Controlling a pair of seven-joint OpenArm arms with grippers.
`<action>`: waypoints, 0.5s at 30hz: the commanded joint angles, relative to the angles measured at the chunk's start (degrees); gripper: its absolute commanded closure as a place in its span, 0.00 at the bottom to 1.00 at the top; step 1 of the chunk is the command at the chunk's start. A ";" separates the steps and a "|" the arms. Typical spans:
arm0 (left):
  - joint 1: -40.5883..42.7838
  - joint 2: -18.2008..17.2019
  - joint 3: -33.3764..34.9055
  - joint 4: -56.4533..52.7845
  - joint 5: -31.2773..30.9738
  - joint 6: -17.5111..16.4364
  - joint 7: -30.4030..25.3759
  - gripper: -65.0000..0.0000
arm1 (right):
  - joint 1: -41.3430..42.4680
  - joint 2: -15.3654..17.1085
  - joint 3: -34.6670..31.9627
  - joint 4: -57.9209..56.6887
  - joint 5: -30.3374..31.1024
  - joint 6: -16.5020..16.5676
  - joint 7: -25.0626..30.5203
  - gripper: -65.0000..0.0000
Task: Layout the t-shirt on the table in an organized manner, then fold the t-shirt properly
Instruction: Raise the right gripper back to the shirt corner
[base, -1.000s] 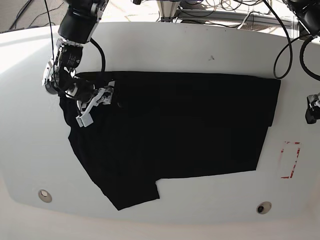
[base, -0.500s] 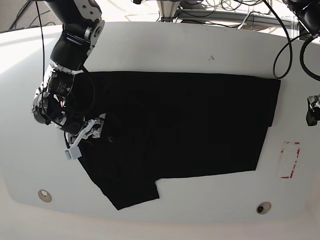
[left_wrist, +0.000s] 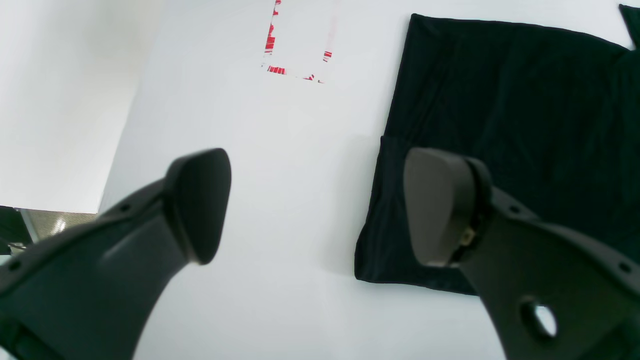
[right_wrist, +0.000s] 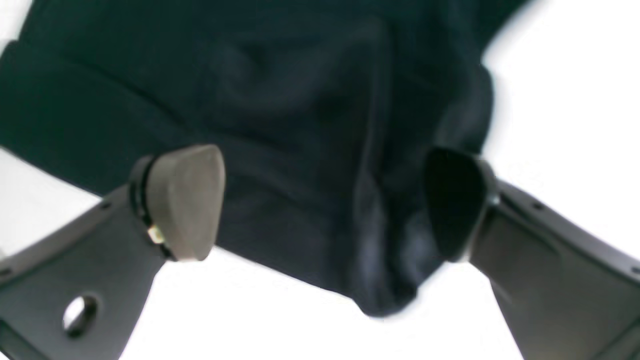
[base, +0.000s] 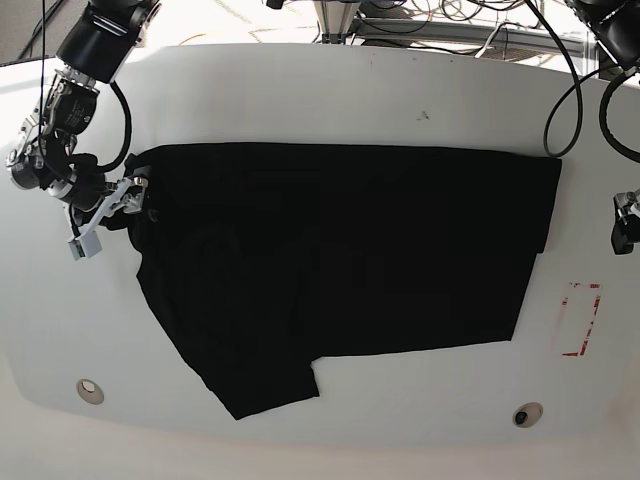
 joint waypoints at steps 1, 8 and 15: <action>0.10 -1.18 -0.48 0.77 -0.54 -0.10 -1.13 0.21 | -2.82 2.73 0.09 6.69 -0.05 0.60 1.91 0.09; 0.28 -0.13 -0.66 0.59 -1.69 -3.80 -1.22 0.21 | -8.80 2.82 -0.18 12.14 -11.66 0.60 8.24 0.09; 0.36 -0.04 -0.66 0.59 -1.33 -8.63 -1.22 0.21 | -9.59 0.36 -0.27 8.18 -20.71 0.60 13.96 0.09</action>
